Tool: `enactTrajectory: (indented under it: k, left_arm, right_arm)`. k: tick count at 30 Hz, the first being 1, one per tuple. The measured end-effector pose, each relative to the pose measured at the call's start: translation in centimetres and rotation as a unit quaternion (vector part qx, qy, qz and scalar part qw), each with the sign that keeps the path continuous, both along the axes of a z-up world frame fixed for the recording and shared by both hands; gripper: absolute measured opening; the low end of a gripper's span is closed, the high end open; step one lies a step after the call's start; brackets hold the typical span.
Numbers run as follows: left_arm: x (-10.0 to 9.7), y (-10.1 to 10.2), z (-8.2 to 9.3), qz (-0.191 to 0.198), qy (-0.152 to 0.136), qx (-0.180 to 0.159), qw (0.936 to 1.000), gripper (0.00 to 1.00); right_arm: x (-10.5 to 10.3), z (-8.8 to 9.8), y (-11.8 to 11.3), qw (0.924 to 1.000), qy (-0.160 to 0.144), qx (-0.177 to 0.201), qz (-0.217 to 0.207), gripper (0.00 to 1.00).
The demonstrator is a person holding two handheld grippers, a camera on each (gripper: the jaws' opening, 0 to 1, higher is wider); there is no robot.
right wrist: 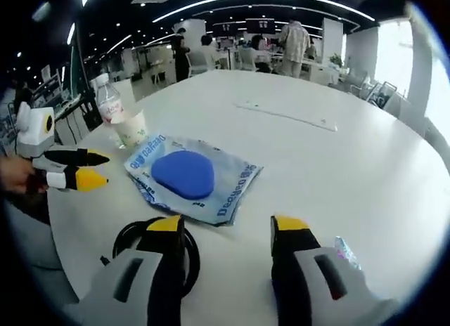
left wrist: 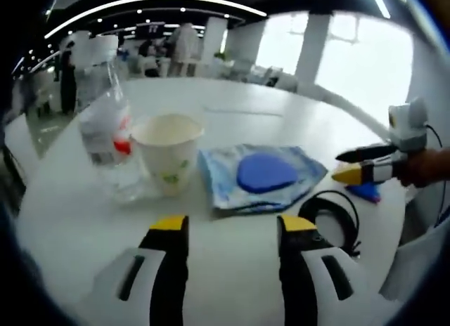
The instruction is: Arrange the tabletop items into an orderly group along one side of the table until the central work area is clear of visible clutter.
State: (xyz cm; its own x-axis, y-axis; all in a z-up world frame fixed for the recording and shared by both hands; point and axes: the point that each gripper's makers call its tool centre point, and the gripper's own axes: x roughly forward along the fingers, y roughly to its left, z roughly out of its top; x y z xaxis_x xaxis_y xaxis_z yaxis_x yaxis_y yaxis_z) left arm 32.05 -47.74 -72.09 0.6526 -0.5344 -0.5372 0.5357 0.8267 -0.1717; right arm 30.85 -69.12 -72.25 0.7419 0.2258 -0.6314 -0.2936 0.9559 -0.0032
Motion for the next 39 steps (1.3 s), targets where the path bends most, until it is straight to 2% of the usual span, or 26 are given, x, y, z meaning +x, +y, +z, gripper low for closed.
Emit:
enactTrajectory:
  k: [2,4,5,8,11,18,23,27,30,33,39]
  left_arm:
    - [-0.8,0.1,0.9,-0.008,-0.010,-0.004,0.9999,0.51]
    - [-1.6,-0.1,1.4,-0.020,-0.010,-0.007,0.9997,0.59]
    - [-2.1,-0.3,1.9,-0.040,-0.023,-0.002,0.9989,0.62]
    - [-2.9,0.0,2.7,-0.051,-0.032,0.007,0.9981,0.64]
    - [-3.3,0.2,4.2,-0.057,-0.042,0.009,0.9975,0.67]
    - [-4.4,1.1,6.2,-0.064,-0.058,0.020,0.9961,0.73]
    - [-5.4,2.0,6.5,-0.064,-0.047,0.026,0.9965,0.81]
    - [-6.1,2.6,7.2,-0.070,-0.051,0.035,0.9956,0.82]
    - [-6.8,3.1,7.6,-0.068,-0.045,0.030,0.9962,0.87]
    - [-7.8,3.3,7.6,-0.084,-0.043,0.042,0.9946,0.95]
    - [-10.2,4.4,7.6,-0.101,-0.054,0.058,0.9917,0.98]
  right_arm:
    - [-0.2,0.5,-0.1,1.0000,-0.004,0.000,0.004,0.53]
    - [-0.4,0.9,-0.2,0.9999,-0.008,-0.001,0.009,0.56]
    - [-0.6,1.2,-0.2,0.9999,-0.011,-0.001,0.012,0.58]
    - [-0.7,2.0,-0.3,0.9996,-0.019,0.002,0.018,0.64]
    - [-1.1,2.8,-0.5,0.9987,-0.029,-0.018,0.038,0.66]
    - [-2.2,3.5,-1.3,0.9970,-0.033,-0.039,0.059,0.72]
    - [-2.7,4.1,-2.0,0.9964,-0.034,-0.045,0.064,0.74]
    - [-3.2,4.1,-2.8,0.9958,-0.028,-0.053,0.069,0.76]
    - [-3.6,4.1,-3.5,0.9954,-0.023,-0.060,0.070,0.76]
    - [-4.0,3.8,-4.4,0.9952,-0.015,-0.067,0.070,0.76]
    - [-4.7,3.4,-6.8,0.9930,-0.001,-0.094,0.071,0.76]
